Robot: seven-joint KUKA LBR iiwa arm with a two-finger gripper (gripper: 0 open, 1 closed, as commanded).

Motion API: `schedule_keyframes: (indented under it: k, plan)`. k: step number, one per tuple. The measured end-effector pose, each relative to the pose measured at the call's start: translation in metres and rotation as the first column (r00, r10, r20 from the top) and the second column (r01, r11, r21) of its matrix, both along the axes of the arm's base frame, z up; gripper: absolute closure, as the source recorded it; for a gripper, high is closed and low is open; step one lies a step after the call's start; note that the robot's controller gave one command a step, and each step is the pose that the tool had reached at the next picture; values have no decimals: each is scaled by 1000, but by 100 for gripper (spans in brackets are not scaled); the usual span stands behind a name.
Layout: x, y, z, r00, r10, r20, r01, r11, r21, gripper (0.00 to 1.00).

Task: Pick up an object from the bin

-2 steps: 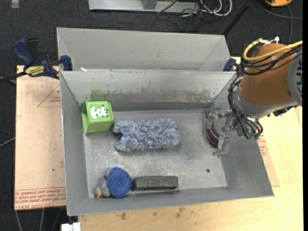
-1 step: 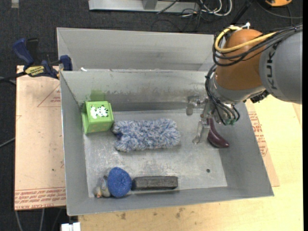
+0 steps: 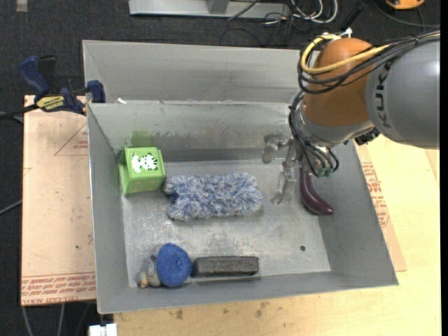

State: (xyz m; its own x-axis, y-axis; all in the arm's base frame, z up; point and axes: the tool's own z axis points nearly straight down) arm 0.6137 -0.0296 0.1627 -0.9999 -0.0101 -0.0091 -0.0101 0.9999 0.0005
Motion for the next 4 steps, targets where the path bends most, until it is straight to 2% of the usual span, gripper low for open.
schedule_keyframes:
  k: [1, 2, 3, 4]
  plan:
    - [-33, 14, 5, 1000, -22, -12, 22, 1000, 2, 0]
    - [-10, 33, -29, 1000, -30, 4, 30, 1000, 0, 0]
    - [8, 46, -91, 980, 198, -2, -199, 980, 0, 100]
    - [8, 46, -91, 980, 199, -2, -199, 980, 0, 100]
